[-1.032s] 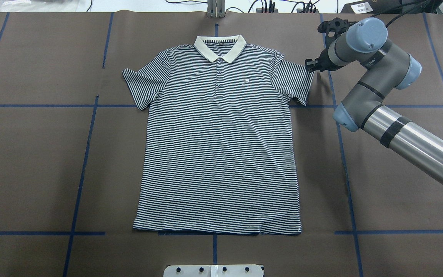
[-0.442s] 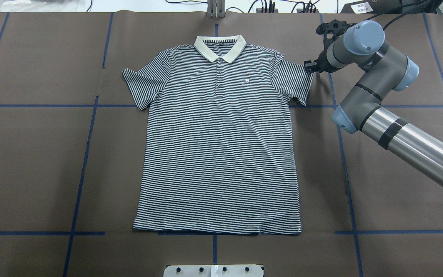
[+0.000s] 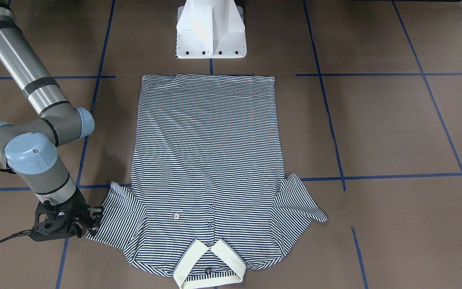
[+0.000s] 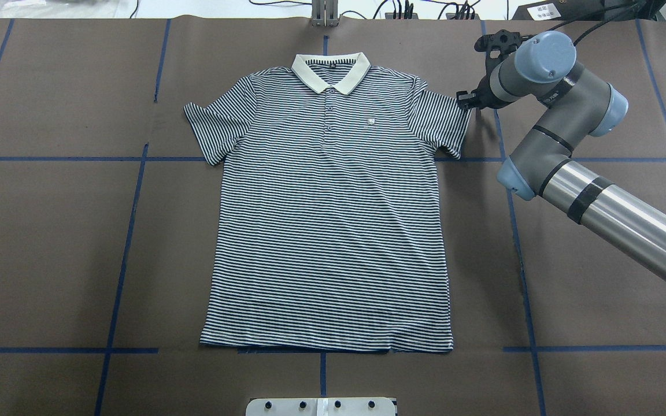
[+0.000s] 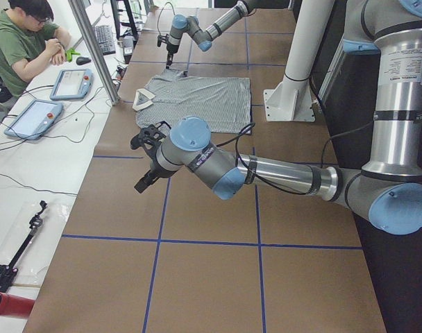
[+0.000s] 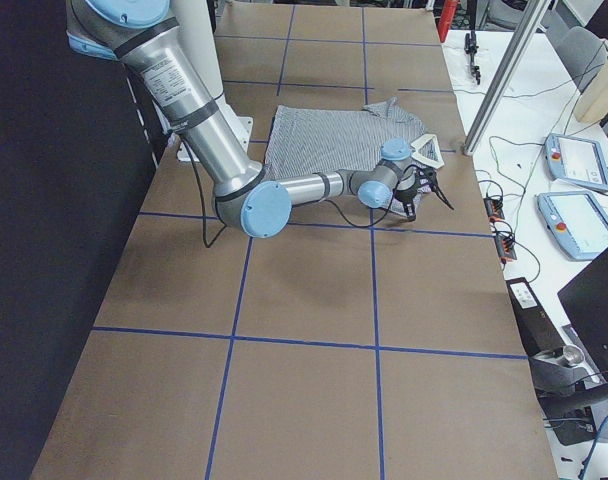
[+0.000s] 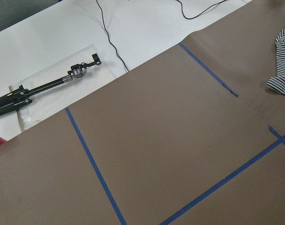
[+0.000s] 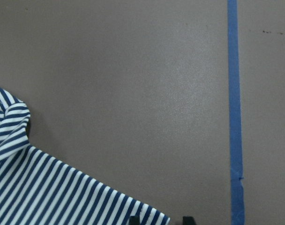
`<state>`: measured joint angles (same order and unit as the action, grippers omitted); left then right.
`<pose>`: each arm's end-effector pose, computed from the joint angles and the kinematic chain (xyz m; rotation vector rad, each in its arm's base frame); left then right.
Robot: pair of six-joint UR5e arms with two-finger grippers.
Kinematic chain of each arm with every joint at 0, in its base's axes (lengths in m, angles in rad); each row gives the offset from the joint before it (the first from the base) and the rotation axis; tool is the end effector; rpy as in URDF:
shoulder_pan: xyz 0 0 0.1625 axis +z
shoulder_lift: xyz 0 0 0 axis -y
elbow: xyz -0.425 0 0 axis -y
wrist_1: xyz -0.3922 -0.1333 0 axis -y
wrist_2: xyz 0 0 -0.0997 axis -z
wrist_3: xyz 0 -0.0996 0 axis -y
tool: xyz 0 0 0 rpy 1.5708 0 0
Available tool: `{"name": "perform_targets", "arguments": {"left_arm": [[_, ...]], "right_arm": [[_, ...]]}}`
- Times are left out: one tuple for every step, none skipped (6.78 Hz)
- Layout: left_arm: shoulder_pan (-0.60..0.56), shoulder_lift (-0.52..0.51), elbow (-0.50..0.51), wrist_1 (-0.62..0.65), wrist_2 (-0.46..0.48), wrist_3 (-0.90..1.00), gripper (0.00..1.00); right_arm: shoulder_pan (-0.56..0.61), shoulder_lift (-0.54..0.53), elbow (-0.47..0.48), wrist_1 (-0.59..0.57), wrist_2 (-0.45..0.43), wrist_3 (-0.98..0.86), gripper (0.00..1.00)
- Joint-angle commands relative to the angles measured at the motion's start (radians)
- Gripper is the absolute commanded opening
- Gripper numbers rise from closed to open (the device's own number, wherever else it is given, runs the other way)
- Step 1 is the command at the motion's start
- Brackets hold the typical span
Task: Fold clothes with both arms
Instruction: 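Move the right gripper over the sleeve nearest it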
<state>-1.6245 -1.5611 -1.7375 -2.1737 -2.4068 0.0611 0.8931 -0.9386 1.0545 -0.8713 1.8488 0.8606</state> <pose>-0.0862 -0.4976 0.5059 0.7588 0.7523 0.3239 -0.4057 -0.6731 0.4531 0.3993 -0.7516 0.0584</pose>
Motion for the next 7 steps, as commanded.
{"name": "perform_targets", "arguments": {"left_arm": [[0.000, 0.001, -0.002, 0.000, 0.000, -0.001, 1.00], [0.000, 0.001, -0.002, 0.000, 0.000, -0.001, 1.00], [0.000, 0.001, -0.002, 0.000, 0.000, -0.001, 1.00], [0.000, 0.001, -0.002, 0.000, 0.000, -0.001, 1.00], [0.000, 0.001, -0.002, 0.000, 0.000, -0.001, 1.00], [0.000, 0.001, -0.002, 0.000, 0.000, -0.001, 1.00], [0.000, 0.003, -0.002, 0.000, 0.000, 0.000, 1.00]], "right_arm": [[0.000, 0.006, -0.007, 0.000, 0.000, 0.000, 0.42], [-0.002, 0.007, -0.007, 0.000, 0.000, 0.000, 0.37], [-0.002, 0.007, -0.007, 0.000, 0.000, 0.000, 0.19], [-0.002, 0.007, -0.007, -0.001, 0.000, 0.000, 0.00], [-0.002, 0.012, -0.005, -0.003, -0.028, -0.002, 0.00], [-0.002, 0.012, 0.007, -0.006, -0.031, 0.000, 0.00], [-0.002, 0.009, 0.057, -0.036, -0.031, 0.002, 0.00]]}}
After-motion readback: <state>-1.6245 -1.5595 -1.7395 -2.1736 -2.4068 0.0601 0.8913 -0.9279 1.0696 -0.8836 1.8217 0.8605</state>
